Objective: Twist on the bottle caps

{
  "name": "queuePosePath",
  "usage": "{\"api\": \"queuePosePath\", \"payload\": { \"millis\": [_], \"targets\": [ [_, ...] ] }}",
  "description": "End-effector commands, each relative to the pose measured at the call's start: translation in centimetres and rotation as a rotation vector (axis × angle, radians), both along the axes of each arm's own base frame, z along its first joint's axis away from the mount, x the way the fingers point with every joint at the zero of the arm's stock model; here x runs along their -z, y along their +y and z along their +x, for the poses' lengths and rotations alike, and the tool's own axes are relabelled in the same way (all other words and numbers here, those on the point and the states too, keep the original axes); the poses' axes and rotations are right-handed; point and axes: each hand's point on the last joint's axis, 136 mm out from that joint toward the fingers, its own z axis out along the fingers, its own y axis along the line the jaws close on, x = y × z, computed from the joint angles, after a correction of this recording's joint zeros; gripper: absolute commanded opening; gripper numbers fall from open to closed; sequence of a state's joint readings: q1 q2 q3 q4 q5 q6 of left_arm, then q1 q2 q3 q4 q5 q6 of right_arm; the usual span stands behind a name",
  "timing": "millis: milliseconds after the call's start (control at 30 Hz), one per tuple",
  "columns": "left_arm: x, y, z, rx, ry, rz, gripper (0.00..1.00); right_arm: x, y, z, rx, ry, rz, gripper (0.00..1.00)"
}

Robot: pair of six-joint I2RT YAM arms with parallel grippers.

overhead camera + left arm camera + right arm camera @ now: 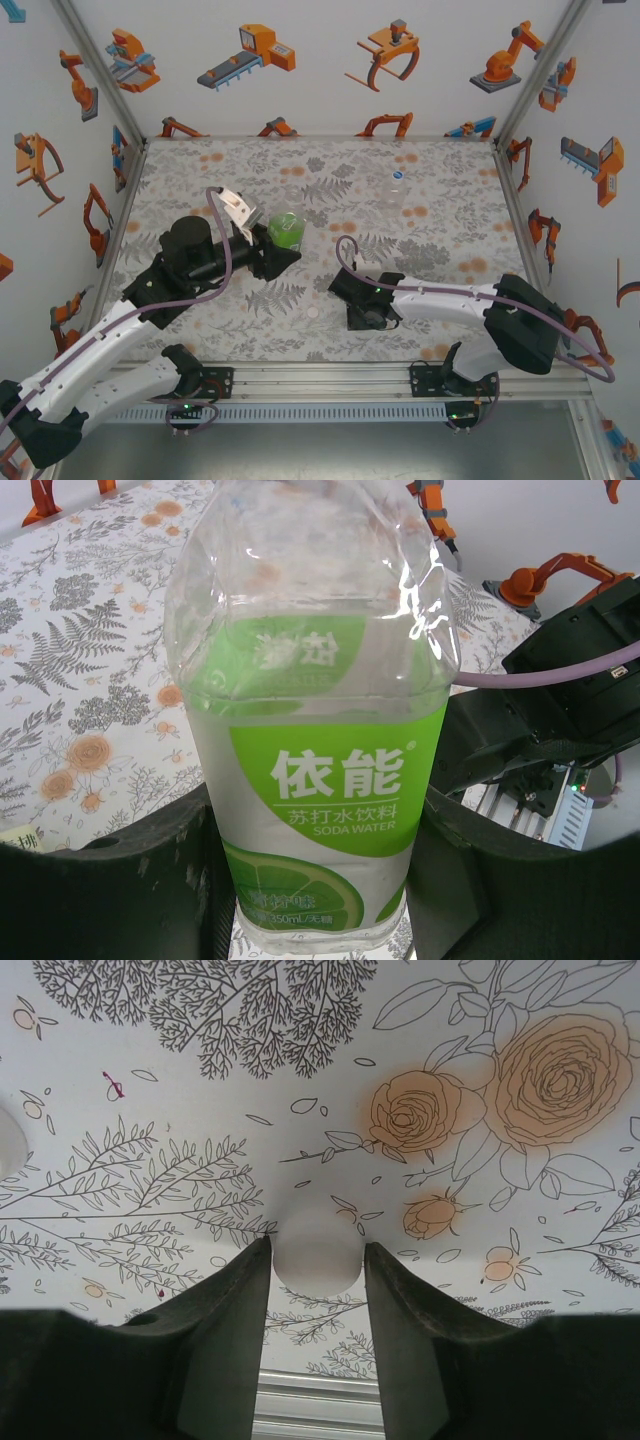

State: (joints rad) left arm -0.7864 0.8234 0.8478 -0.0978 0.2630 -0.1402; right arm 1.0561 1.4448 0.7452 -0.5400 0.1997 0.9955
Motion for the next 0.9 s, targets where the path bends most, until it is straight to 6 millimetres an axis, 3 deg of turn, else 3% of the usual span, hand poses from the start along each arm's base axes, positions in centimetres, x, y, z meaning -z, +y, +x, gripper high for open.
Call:
{"api": "queuePosePath", "payload": {
  "millis": [0,400,600,867],
  "targets": [
    [-1.0,-0.1,-0.2,0.017,-0.028,-0.024,0.0,0.6,-0.6,0.0,0.003,0.01,-0.027,0.44],
    [-0.8,-0.3,-0.2,0.023,-0.025,-0.023,0.0,0.8,-0.5,0.0,-0.002,0.016,-0.033,0.4],
    [0.1,-0.1,0.1,0.005,-0.029,0.002,0.0,0.3,-0.4,0.1,-0.011,0.0,-0.02,0.29],
    [2.6,0.0,-0.4,0.052,-0.087,0.144,0.0,-3.0,0.3,1.1,-0.089,-0.09,0.022,0.22]
  ]
}}
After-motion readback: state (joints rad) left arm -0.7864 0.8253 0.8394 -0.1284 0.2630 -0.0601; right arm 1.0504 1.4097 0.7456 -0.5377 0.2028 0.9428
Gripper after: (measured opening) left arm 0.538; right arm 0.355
